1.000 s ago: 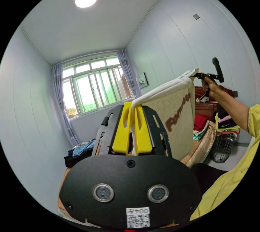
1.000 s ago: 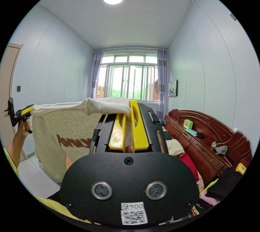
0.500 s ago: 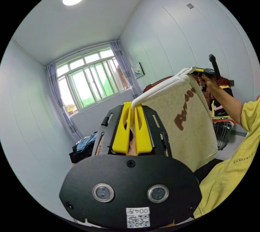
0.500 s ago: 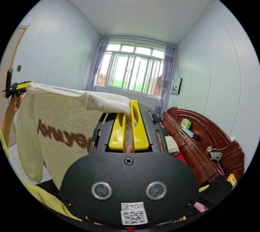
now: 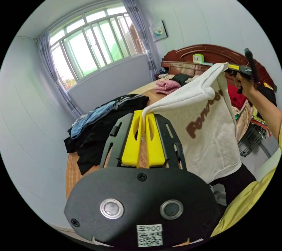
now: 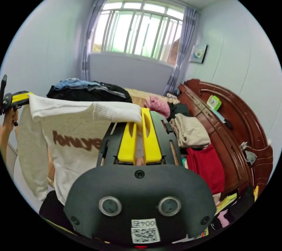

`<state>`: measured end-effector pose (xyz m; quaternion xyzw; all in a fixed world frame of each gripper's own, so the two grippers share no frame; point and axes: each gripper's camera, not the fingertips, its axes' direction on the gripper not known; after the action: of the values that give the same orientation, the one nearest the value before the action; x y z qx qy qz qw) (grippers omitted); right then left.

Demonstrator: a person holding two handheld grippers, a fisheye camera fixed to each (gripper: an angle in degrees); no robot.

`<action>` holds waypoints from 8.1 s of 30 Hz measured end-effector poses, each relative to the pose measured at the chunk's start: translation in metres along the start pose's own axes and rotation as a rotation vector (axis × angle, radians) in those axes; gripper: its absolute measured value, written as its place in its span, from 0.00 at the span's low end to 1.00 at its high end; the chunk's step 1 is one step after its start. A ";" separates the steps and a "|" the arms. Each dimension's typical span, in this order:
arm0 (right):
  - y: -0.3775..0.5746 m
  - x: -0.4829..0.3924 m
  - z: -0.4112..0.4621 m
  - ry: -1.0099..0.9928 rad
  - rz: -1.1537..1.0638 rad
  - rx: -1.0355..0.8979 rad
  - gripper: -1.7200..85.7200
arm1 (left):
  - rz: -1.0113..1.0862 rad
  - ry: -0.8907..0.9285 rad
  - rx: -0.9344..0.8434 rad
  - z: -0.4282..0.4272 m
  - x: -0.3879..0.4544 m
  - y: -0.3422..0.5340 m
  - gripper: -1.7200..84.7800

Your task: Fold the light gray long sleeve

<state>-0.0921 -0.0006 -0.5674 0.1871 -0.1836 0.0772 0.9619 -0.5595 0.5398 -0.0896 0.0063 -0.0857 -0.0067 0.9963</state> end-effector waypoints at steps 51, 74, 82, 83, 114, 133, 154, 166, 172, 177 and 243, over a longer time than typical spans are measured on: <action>0.389 -0.060 0.382 -0.208 0.111 -0.586 0.14 | -0.296 -0.048 -0.355 0.093 0.239 0.040 0.06; 0.431 -0.040 0.377 -0.209 0.113 -0.592 0.14 | -0.530 0.585 -0.411 0.126 0.416 0.184 0.16; 0.444 -0.027 0.366 -0.225 0.121 -0.589 0.16 | -0.721 0.711 -0.459 0.144 0.478 0.221 0.18; 0.446 -0.024 0.364 -0.229 0.121 -0.587 0.16 | -0.713 0.690 -0.472 0.146 0.483 0.218 0.18; 0.472 0.084 0.281 -0.535 0.252 -0.527 0.09 | -0.758 0.617 -0.428 0.055 0.461 0.229 0.05; 0.572 0.247 0.201 -0.436 0.518 -0.521 0.16 | -0.345 0.298 -0.341 0.001 0.583 0.117 0.03; 0.466 0.386 0.128 -0.319 0.458 -0.214 0.06 | -0.427 0.363 -0.447 0.035 0.595 0.116 0.02; 0.332 0.514 0.180 -0.085 0.433 -0.192 0.09 | -0.443 0.383 -0.455 0.066 0.602 0.147 0.02; 0.414 0.480 0.187 -0.482 0.408 -0.307 0.15 | -0.479 0.399 -0.419 0.076 0.596 0.174 0.03; 0.557 0.487 0.216 -0.761 0.700 -0.452 0.19 | -0.644 0.469 -0.318 0.062 0.554 0.232 0.05; 0.424 0.179 0.338 -0.584 0.193 -0.539 0.15 | -0.308 0.289 -0.310 0.114 0.407 0.061 0.11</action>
<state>-0.1296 0.2720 -0.0668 -0.0756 -0.4795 0.0596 0.8722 -0.1775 0.5937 0.0932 -0.1328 0.0618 -0.1704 0.9744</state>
